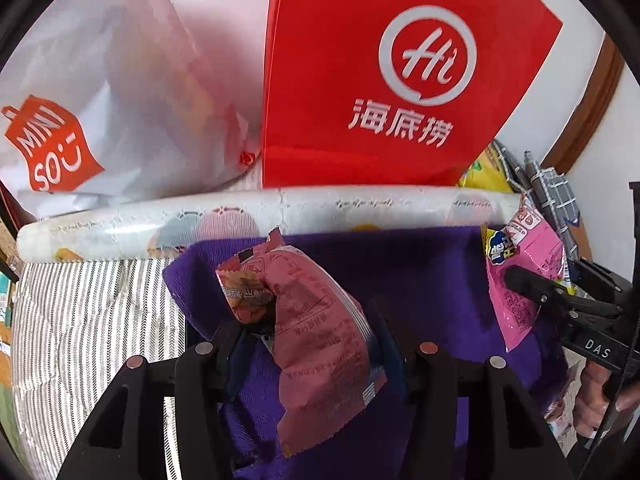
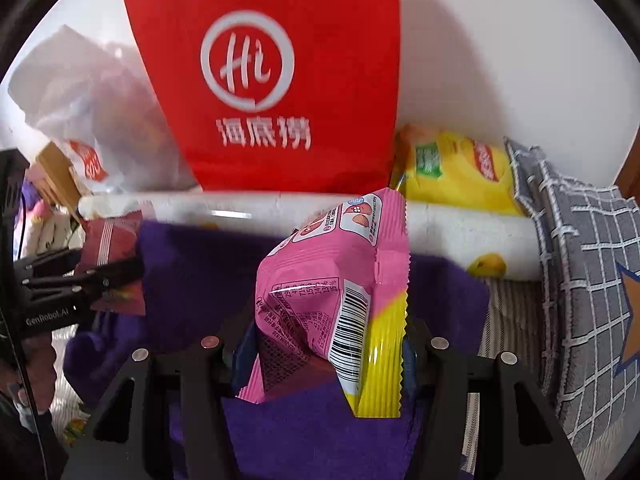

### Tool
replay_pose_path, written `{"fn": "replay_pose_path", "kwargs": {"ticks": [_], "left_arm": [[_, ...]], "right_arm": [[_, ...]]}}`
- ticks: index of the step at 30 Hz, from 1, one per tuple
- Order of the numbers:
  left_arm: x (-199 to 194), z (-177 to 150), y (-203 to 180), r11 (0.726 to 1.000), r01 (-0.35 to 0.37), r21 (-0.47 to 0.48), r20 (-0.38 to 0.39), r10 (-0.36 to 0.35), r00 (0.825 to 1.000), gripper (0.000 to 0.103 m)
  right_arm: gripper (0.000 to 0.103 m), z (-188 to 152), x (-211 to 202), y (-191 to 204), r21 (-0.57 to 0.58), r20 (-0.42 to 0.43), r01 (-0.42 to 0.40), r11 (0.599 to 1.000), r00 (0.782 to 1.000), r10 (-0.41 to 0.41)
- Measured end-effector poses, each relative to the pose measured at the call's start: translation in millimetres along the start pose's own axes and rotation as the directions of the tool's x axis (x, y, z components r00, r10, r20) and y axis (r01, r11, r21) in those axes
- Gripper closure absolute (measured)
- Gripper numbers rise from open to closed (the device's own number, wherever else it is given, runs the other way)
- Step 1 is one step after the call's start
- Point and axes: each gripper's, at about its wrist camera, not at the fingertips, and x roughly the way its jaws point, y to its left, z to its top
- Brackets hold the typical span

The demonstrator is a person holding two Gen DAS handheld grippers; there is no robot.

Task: Organize snacks
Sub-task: 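Lower both snacks onto the purple towel and open both tools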

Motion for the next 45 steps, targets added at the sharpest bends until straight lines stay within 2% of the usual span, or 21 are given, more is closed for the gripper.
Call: {"fn": "replay_pose_path", "kwargs": {"ticks": [5,12,19,22,24,26,29,32,35,37,41,45], "left_arm": [[11.8,-2.3,0.7,1.000,0.006,-0.004,-0.046,-0.007,0.999,0.051],[17.0,-1.1,-0.6,1.000,0.007,-0.007,-0.062,-0.007,0.998,0.051],[17.5,0.8,-4.6,1.000,0.020,0.006,-0.070,-0.020,0.997,0.049],[14.1,2.1,-6.8,1.000,0.023,0.009,-0.064,-0.023,0.998,0.038],[8.2,3.2,-9.6,1.000,0.020,0.019,-0.050,-0.019,0.999,0.036],[0.7,4.8,-12.6,0.999,0.007,0.032,-0.036,-0.005,0.999,0.033],[-11.1,5.8,-14.9,0.999,-0.010,0.039,-0.023,0.011,1.000,0.029],[-24.0,6.3,-19.8,0.999,-0.025,0.046,-0.024,0.026,0.999,0.028],[-43.8,3.7,-27.7,0.998,-0.055,0.042,0.024,0.054,0.998,0.022],[-53.2,1.6,-32.3,0.998,-0.046,0.034,0.043,0.044,0.998,0.021],[-76.7,-11.1,-46.7,0.998,-0.027,0.056,0.076,0.023,0.997,0.021],[-98.8,-28.9,-60.0,0.995,-0.015,0.100,0.107,0.004,0.994,0.021]], "right_arm": [[0.045,-2.9,9.2,5.8,-0.029,-0.026,-0.023,0.999,0.999,0.022],[0.046,-5.1,15.2,8.9,-0.045,-0.054,-0.013,0.999,0.998,0.011],[0.043,1.3,-2.5,4.7,-0.027,-0.029,0.002,1.000,1.000,-0.002],[0.028,5.4,-17.1,0.1,0.008,0.000,0.012,1.000,1.000,-0.012],[0.021,8.4,-27.1,-3.4,0.044,0.016,0.018,0.999,1.000,-0.018],[0.018,9.2,-36.6,-7.2,0.076,0.031,0.033,0.997,0.999,-0.035],[0.012,6.3,-49.3,-9.3,0.101,0.042,0.110,0.989,0.993,-0.114],[0.011,-4.0,-61.0,-9.7,0.099,0.034,0.206,0.974,0.977,-0.210],[0.011,-18.8,-70.8,-12.2,0.053,0.004,0.279,0.959,0.960,-0.280],[0.011,-34.2,-84.9,-16.7,0.043,0.042,0.303,0.952,0.951,-0.305],[0.013,-64.4,-109.5,-25.5,0.066,0.102,0.307,0.949,0.945,-0.312],[0.014,-96.1,-127.7,-36.9,0.098,0.114,0.271,0.958,0.953,-0.282]]}}
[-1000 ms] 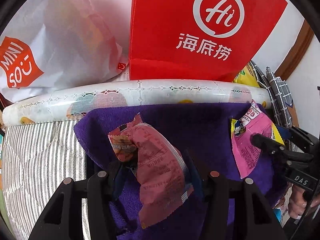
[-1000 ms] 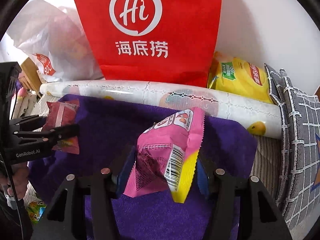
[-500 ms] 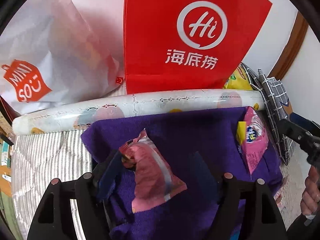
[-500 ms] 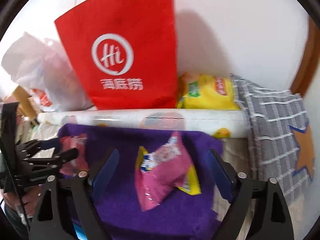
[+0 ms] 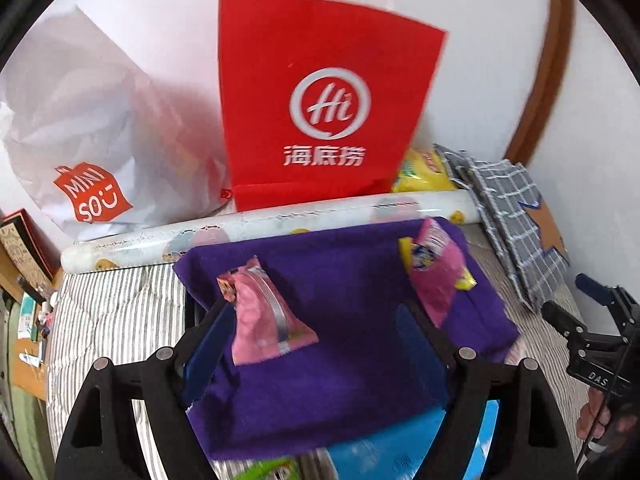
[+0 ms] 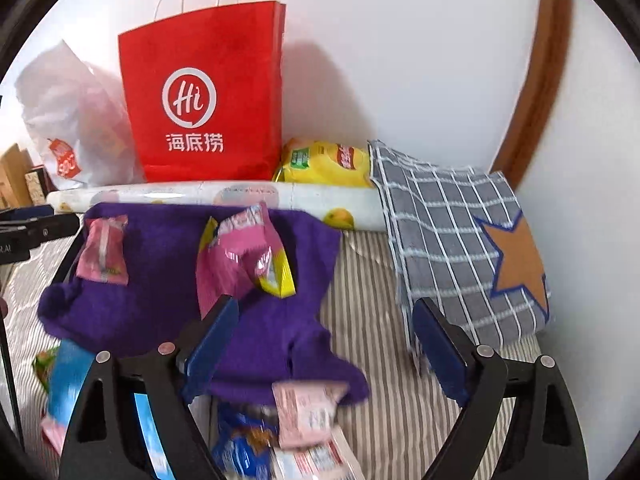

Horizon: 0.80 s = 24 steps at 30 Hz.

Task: Organize snacks
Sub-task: 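Lower both snacks onto the purple towel and open both tools, then grasp the white bar wrapper with the right tool while the left tool approaches the green bag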

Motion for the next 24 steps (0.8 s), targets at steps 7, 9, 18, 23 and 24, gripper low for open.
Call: {"fn": "replay_pose_path", "kwargs": {"ticks": [7,9,18,23,24], "left_arm": [[-25.3,-31.1,-13.7,0.999,0.033,-0.009,-0.021,-0.033,0.999,0.022],[-26.6,-40.5,-13.8,1.000,0.021,-0.013,-0.050,-0.022,0.999,0.023],[-46.6,-85.0,4.5,0.997,-0.005,-0.071,-0.035,0.002,0.999,0.022],[-52.4,-102.1,21.4,0.995,-0.039,-0.096,-0.057,0.034,0.998,0.022],[-54.6,-105.1,25.8,0.994,-0.045,-0.102,-0.056,0.040,0.998,0.022]], "right_arm": [[0.016,-59.8,-11.2,-33.1,0.142,-0.029,-0.126,0.982,0.991,0.131],[0.025,-72.5,-10.0,-36.4,0.153,-0.044,-0.128,0.980,0.990,0.136],[0.038,-108.5,10.5,-25.1,0.099,-0.115,-0.157,0.983,0.979,0.168],[0.038,-117.1,31.4,-15.3,0.071,-0.178,-0.159,0.985,0.969,0.169],[0.037,-119.2,31.0,-12.9,0.061,-0.160,-0.153,0.986,0.974,0.161]]}}
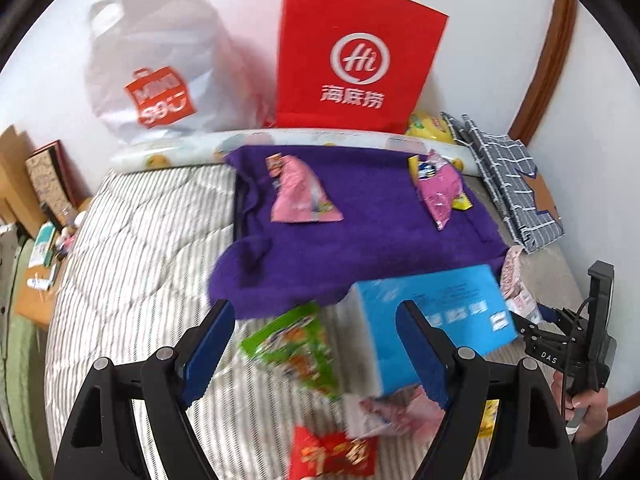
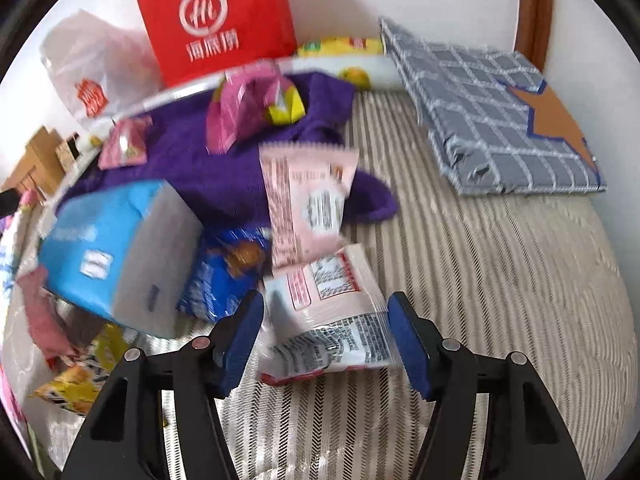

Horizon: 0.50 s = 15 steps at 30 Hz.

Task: Organize snacks
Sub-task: 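Grasp the white bar wrapper with the right tool while the left tool approaches the green bag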

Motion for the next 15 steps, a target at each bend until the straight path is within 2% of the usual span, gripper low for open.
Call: {"fn": "replay_pose_path", "kwargs": {"ticks": [3,5,6,9,12,15], "left_arm": [[-4.3,-5.4,9.6,1.000,-0.017,-0.016,0.003,0.017,1.000,0.021],[-6.8,-9.6,15.2,0.999,-0.039,-0.018,0.008,0.040,0.999,0.021],[-7.6,-11.2,17.1,0.999,-0.046,-0.019,0.010,0.046,0.999,0.021],[-9.1,-17.6,25.5,0.998,-0.049,-0.037,0.015,0.049,0.999,0.021],[-7.4,-23.2,32.4,0.997,-0.044,-0.065,0.000,0.044,0.999,0.021],[-9.4,-30.7,34.3,0.997,-0.044,-0.056,0.004,0.045,0.999,0.021]], "right_arm": [[0.038,-2.0,0.2,6.9,-0.028,0.016,0.016,0.999,1.000,-0.015],[0.050,-2.4,-2.1,7.5,-0.034,0.025,0.000,0.999,1.000,0.001],[0.061,-3.0,-6.0,7.0,-0.030,0.034,-0.010,0.999,0.999,0.011],[0.076,-4.5,-13.2,6.9,-0.024,0.036,-0.047,0.999,0.998,0.047],[0.081,-8.7,-23.0,10.9,-0.015,0.052,-0.047,0.999,0.998,0.048],[0.083,-10.9,-32.3,16.3,-0.018,0.070,-0.038,0.999,0.997,0.039]]}}
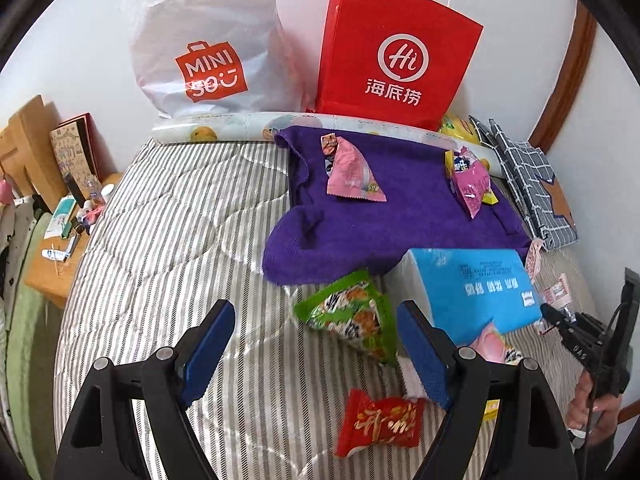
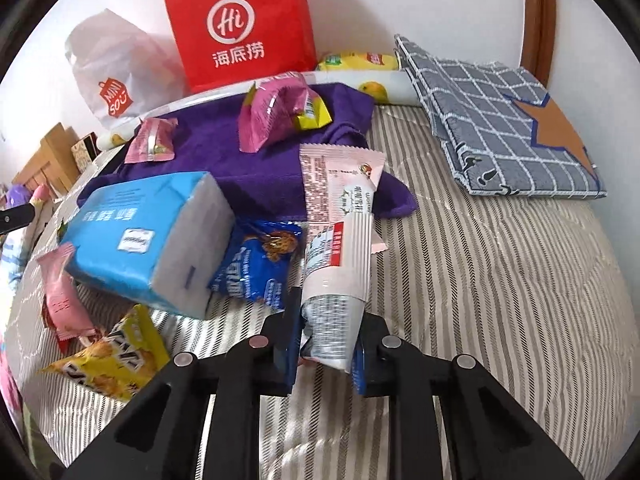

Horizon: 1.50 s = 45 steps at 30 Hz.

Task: Organize snacks
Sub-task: 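Grasp the white bar wrapper with the right tool while the left tool approaches the green bag, then grasp the green snack bag with the left tool and lift it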

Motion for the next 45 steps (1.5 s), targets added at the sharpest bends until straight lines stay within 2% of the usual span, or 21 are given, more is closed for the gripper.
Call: {"fn": "replay_pose_path", "kwargs": {"ticks": [5,12,19,22,25,28,30,32,34,37,45], "left_arm": [[1.8,-13.2,3.3,1.000,-0.003,0.006,-0.006,0.003,1.000,0.021],[18.6,-17.7,-7.9,0.998,0.063,0.022,-0.037,-0.062,0.997,0.021],[47.4,-9.0,-22.7,0.998,0.049,0.033,-0.076,-0.047,0.996,0.021],[60.8,-7.1,-25.2,0.999,0.007,0.048,-0.105,-0.002,0.994,0.021],[68.2,-6.1,-24.7,0.999,0.020,0.041,-0.109,-0.015,0.994,0.021],[75.8,-5.8,-26.2,0.999,-0.009,0.052,-0.124,0.016,0.992,0.023],[78.3,-6.1,-25.6,0.999,-0.002,0.052,-0.121,0.008,0.993,0.023],[79.6,-6.0,-23.5,0.999,0.028,0.044,-0.129,-0.022,0.991,0.031],[81.6,-6.0,-22.0,0.999,0.034,0.042,-0.138,-0.028,0.990,0.046],[79.7,-6.7,-18.8,0.998,0.037,0.041,-0.128,-0.032,0.991,0.055],[57.8,-7.2,-1.7,0.999,0.048,0.008,-0.078,-0.048,0.996,0.056]], "right_arm": [[0.083,-6.4,-17.6,5.9,0.009,0.028,0.011,1.000,1.000,-0.011],[0.083,-16.0,-40.4,4.2,0.033,0.055,0.009,0.999,0.998,-0.010],[0.083,-20.8,-46.4,-0.3,0.044,0.058,0.008,0.999,0.998,-0.010],[0.083,-18.4,-42.8,3.0,0.018,0.055,0.007,1.000,0.998,-0.008],[0.083,-15.0,-39.6,5.6,0.012,0.054,-0.003,1.000,0.999,0.003],[0.083,-12.4,-37.7,8.1,0.012,0.056,-0.017,1.000,0.998,0.017],[0.083,-10.6,-36.0,11.1,0.008,0.056,-0.023,1.000,0.998,0.023],[0.083,-9.0,-34.0,13.8,0.007,0.055,-0.026,1.000,0.998,0.026],[0.083,-8.1,-32.2,15.3,0.011,0.052,-0.031,0.999,0.998,0.030],[0.083,-7.4,-31.0,17.4,0.014,0.051,-0.033,0.999,0.998,0.032],[0.083,-5.1,-41.6,23.8,0.011,0.072,-0.027,1.000,0.997,0.026]]}}
